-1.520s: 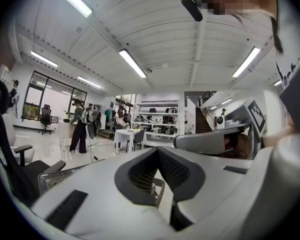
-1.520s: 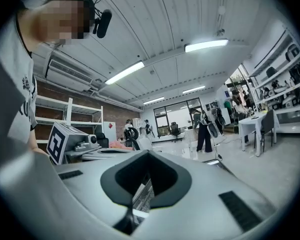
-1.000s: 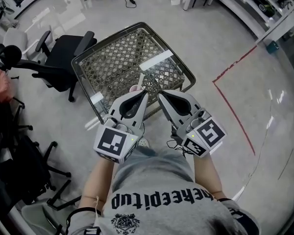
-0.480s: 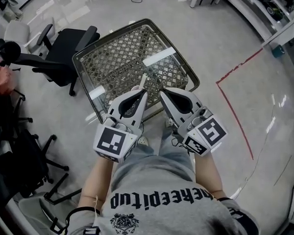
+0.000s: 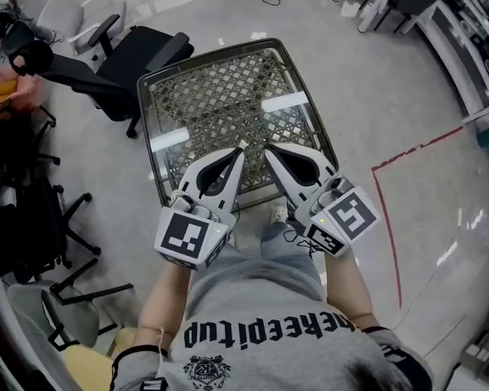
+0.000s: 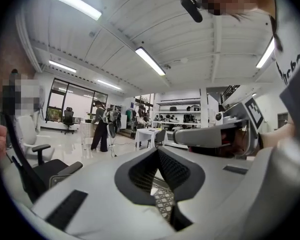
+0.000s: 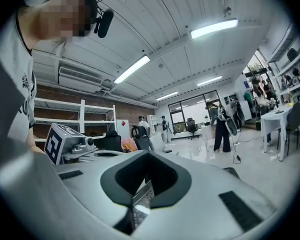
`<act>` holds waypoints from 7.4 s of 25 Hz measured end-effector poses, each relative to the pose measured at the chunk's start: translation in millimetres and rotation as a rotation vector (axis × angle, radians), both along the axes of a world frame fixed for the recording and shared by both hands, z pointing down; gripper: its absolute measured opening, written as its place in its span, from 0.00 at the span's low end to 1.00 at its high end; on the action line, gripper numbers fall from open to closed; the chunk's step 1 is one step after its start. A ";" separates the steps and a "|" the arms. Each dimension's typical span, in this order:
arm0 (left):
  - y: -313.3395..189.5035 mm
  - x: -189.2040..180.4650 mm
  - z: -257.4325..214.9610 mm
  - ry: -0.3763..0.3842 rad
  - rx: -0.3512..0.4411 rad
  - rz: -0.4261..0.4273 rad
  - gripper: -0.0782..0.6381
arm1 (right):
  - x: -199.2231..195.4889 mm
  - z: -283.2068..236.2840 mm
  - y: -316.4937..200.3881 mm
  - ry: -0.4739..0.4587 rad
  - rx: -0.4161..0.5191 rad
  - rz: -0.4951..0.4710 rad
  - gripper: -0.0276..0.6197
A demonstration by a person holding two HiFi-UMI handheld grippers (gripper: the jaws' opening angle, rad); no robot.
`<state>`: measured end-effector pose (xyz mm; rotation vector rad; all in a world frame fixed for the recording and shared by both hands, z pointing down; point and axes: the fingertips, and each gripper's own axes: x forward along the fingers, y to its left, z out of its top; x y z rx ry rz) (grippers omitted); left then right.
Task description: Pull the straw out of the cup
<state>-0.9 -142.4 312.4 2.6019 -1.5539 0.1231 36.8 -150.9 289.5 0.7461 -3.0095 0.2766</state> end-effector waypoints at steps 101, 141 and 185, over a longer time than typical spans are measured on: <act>-51.4 -30.1 248.6 -0.189 -0.403 -0.734 0.21 | -20.3 70.2 -86.8 0.124 -0.113 -0.519 0.06; -2.2 -46.5 63.1 -0.072 -0.110 -0.364 0.21 | -49.9 39.4 -13.3 0.080 -0.085 -0.312 0.06; 62.7 -55.1 9.7 -0.017 0.007 -0.075 0.21 | -68.1 23.0 59.0 0.084 0.052 -0.098 0.06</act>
